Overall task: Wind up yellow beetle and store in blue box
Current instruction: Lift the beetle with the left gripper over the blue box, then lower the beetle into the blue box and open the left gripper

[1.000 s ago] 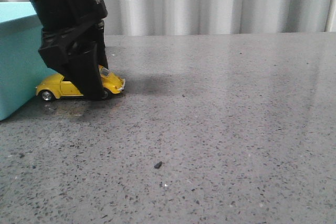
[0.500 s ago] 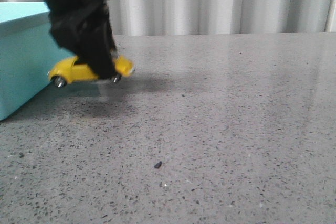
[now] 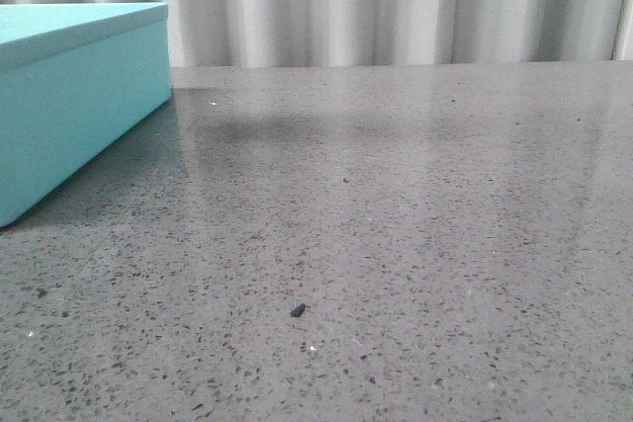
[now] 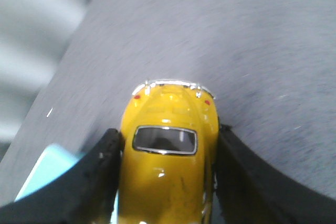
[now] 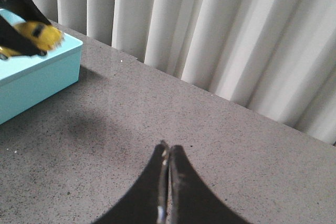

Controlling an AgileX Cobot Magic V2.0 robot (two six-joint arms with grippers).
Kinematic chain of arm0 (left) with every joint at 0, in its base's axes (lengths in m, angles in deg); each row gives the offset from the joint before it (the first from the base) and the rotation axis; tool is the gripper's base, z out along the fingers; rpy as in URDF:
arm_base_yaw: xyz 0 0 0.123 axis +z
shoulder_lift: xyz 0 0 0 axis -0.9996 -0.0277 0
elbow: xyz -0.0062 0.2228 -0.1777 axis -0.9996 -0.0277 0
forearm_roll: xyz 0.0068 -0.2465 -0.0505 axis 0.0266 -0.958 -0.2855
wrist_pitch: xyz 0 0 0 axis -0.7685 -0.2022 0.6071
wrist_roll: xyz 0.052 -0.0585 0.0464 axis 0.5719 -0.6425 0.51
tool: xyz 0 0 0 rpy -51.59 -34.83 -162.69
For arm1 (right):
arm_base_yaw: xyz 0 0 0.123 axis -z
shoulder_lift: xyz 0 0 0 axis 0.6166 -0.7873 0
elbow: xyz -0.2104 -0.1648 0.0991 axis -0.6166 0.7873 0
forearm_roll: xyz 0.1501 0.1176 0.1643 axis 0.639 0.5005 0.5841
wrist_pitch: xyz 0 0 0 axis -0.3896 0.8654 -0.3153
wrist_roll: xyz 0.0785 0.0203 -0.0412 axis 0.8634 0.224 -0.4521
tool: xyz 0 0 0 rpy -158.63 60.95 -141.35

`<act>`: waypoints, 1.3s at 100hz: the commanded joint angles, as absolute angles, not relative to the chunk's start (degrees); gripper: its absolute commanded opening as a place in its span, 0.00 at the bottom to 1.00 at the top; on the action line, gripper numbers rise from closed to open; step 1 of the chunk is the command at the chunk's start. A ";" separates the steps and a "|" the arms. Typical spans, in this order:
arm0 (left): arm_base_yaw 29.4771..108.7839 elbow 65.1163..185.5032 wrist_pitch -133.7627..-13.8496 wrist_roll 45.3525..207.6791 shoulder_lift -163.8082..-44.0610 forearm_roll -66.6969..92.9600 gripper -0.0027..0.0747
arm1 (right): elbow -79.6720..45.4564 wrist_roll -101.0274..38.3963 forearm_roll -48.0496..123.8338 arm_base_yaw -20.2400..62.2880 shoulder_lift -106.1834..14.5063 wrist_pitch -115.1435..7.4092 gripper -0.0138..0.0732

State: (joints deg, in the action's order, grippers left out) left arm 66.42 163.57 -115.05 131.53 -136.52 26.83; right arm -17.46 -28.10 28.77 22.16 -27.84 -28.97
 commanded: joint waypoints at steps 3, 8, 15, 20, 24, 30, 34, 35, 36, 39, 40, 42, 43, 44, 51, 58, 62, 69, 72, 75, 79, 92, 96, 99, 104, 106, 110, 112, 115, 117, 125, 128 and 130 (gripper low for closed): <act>71.87 165.20 -112.44 121.46 -133.55 29.44 0.07 | -18.90 -28.50 28.56 21.98 -27.64 -33.97 0.10; 75.15 164.80 -112.44 117.98 -133.55 29.65 0.07 | -18.90 -28.50 28.56 21.98 -27.64 -33.97 0.10; 78.56 163.88 -112.34 113.06 -133.55 29.55 0.07 | -18.90 -28.50 28.56 21.98 -27.64 -33.97 0.10; 80.86 162.50 -112.34 109.67 -133.67 29.32 0.07 | -18.90 -28.50 28.56 21.98 -27.64 -33.97 0.10; 82.53 161.38 -112.24 107.27 -133.77 28.85 0.07 | -18.90 -28.50 28.56 21.98 -27.64 -33.97 0.10; 84.47 158.76 -111.98 106.33 -134.05 28.01 0.07 | -18.90 -28.50 28.56 21.98 -27.64 -33.97 0.10; 85.45 156.67 -111.98 106.33 -134.37 27.75 0.07 | -18.90 -28.50 28.56 21.98 -27.64 -33.97 0.10; 85.57 156.37 -111.98 106.33 -134.50 27.75 0.07 | -18.90 -28.50 28.56 21.98 -27.64 -33.97 0.10; 85.76 155.76 -111.98 106.33 -134.59 27.75 0.07 | -18.90 -28.50 28.56 21.98 -27.64 -33.97 0.10; 85.88 154.85 -111.98 106.33 -134.68 27.86 0.07 | -18.90 -28.50 28.56 21.98 -27.64 -33.97 0.10; 86.04 154.56 -111.98 106.33 -134.82 27.86 0.07 | -18.90 -28.50 28.56 21.98 -27.64 -33.97 0.10; 86.30 153.76 -111.98 106.33 -135.14 27.99 0.07 | -18.90 -28.50 28.56 21.98 -27.64 -33.97 0.10; 86.32 153.50 -111.98 106.33 -135.16 27.99 0.07 | -18.90 -28.50 28.56 21.98 -27.64 -33.97 0.10; 86.44 153.03 -112.11 106.33 -135.46 28.08 0.07 | -18.90 -28.50 28.56 21.98 -27.64 -33.97 0.10; 86.59 150.96 -112.83 106.33 -136.54 28.08 0.07 | -18.90 -28.50 28.56 21.98 -27.64 -34.02 0.10; 86.59 149.56 -113.61 106.33 -137.74 28.08 0.07 | -18.90 -28.50 28.56 21.98 -27.64 -34.16 0.10; 86.59 149.27 -114.01 106.33 -138.44 28.08 0.07 | -18.90 -28.50 28.56 21.98 -27.64 -34.30 0.10; 86.59 149.17 -114.29 106.33 -139.52 28.08 0.07 | -18.90 -28.50 28.56 21.98 -27.64 -34.40 0.10; 86.59 149.17 -114.29 106.33 -139.93 28.08 0.07 | -18.90 -28.50 28.56 21.98 -27.64 -34.40 0.10; 86.59 149.17 -114.29 106.33 -140.05 28.08 0.08 | -18.90 -28.50 28.56 21.98 -27.64 -34.40 0.10; 86.59 149.17 -114.05 106.33 -140.08 28.41 0.12 | -18.90 -28.50 28.56 21.98 -27.64 -34.40 0.10; 86.59 149.17 -112.82 106.33 -140.08 29.83 0.46 | -18.90 -28.50 28.56 21.98 -27.64 -34.40 0.10; 86.59 149.17 -112.30 106.33 -140.08 29.96 0.56 | -18.90 -28.50 28.56 21.98 -27.64 -34.62 0.10; 86.59 149.17 -112.15 106.33 -140.08 29.96 0.64 | -18.90 -28.50 28.56 21.98 -27.64 -34.86 0.10; 86.59 149.45 -111.80 106.33 -139.94 29.64 0.69 | -18.90 -28.50 28.56 21.98 -27.64 -35.26 0.10; 86.59 149.55 -111.66 106.33 -139.85 29.29 0.70 | -18.90 -28.50 28.56 21.98 -27.64 -35.37 0.10; 86.59 150.18 -111.54 106.33 -139.58 28.70 0.70 | -18.90 -28.50 28.56 21.98 -27.64 -35.51 0.10; 86.59 150.55 -111.36 106.33 -139.36 28.29 0.69 | -18.90 -28.50 28.56 21.98 -27.64 -35.51 0.10; 86.59 151.12 -111.05 106.33 -138.98 27.67 0.69 | -18.90 -28.50 28.56 21.98 -27.64 -35.51 0.10; 86.59 151.53 -110.86 106.33 -138.68 27.10 0.68 | -18.90 -28.50 28.56 21.98 -27.64 -35.51 0.10; 86.59 153.02 -108.63 105.80 -136.78 24.72 0.60 | -18.90 -28.50 28.56 21.98 -27.40 -35.02 0.10; 86.59 153.22 -107.44 105.70 -135.77 23.77 0.56 | -18.90 -28.50 28.56 21.98 -27.16 -34.87 0.10; 86.59 153.22 -106.39 105.70 -134.88 23.01 0.53 | -18.90 -28.50 28.56 21.98 -27.04 -34.87 0.10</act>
State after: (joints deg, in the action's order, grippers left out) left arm 86.53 150.48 -111.89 106.55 -140.43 26.99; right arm -17.46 -28.10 28.77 22.16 -27.75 -30.54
